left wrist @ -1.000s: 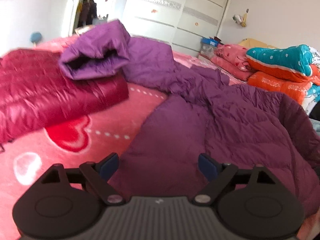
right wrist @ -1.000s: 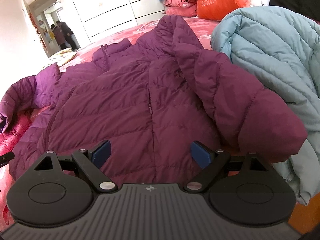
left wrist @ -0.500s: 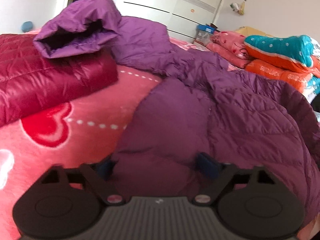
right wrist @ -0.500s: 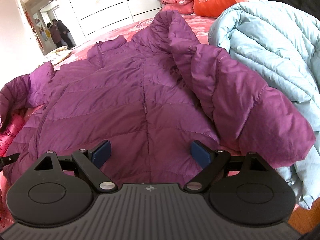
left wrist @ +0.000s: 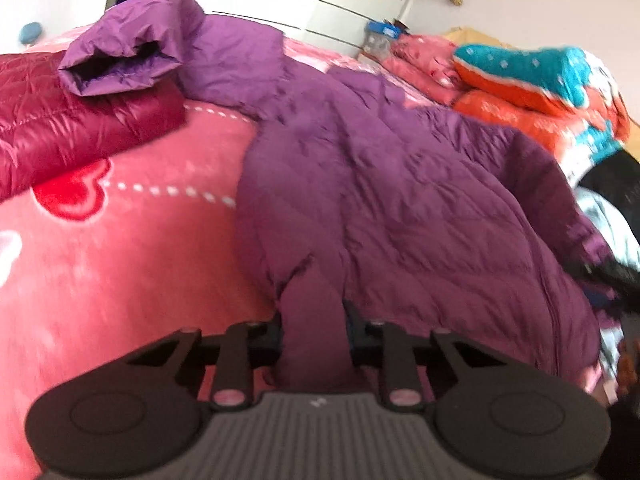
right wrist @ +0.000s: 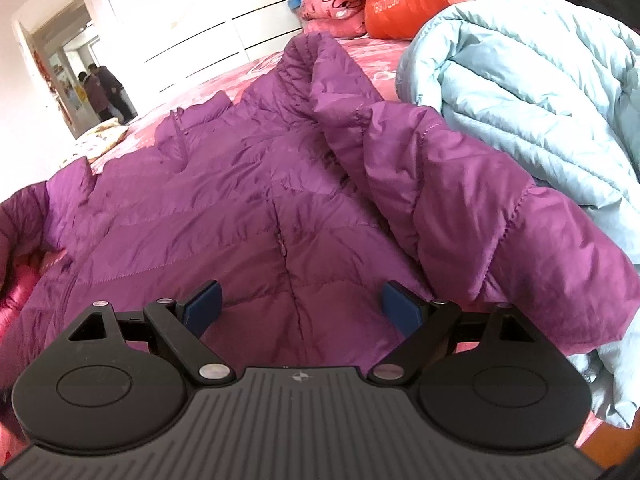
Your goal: Fold large clothes
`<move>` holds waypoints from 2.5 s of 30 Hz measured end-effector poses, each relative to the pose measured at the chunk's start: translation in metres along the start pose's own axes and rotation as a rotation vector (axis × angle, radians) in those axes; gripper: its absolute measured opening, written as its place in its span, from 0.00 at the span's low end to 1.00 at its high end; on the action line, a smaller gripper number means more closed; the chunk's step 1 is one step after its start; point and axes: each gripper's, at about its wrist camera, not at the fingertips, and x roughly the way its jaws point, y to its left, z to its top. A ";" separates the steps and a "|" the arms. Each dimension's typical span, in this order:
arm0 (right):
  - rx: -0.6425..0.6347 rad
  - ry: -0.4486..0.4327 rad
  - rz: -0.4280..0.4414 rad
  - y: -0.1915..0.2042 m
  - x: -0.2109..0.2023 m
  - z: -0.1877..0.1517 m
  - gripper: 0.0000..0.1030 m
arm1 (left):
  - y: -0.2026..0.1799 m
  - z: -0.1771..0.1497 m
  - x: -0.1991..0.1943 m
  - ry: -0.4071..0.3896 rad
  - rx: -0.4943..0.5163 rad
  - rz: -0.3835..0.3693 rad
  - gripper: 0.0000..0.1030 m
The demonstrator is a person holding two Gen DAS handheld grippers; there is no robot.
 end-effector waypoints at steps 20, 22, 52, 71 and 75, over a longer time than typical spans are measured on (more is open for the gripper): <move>0.082 -0.007 0.031 -0.029 -0.019 0.007 1.00 | -0.045 -0.049 -0.056 0.093 0.013 0.107 0.21; 0.066 -0.020 -0.004 -0.032 -0.022 0.010 1.00 | -0.046 -0.048 -0.063 0.071 -0.008 0.117 0.21; 0.113 0.219 0.184 -0.057 -0.003 -0.007 0.65 | -0.095 -0.027 -0.078 -0.134 0.077 0.125 0.51; 0.024 0.034 -0.013 -0.050 -0.091 -0.003 0.22 | -0.115 -0.034 -0.066 -0.141 0.139 0.079 0.73; -0.022 0.042 -0.040 -0.042 -0.083 -0.007 0.23 | -0.117 -0.033 -0.061 -0.143 0.140 0.083 0.75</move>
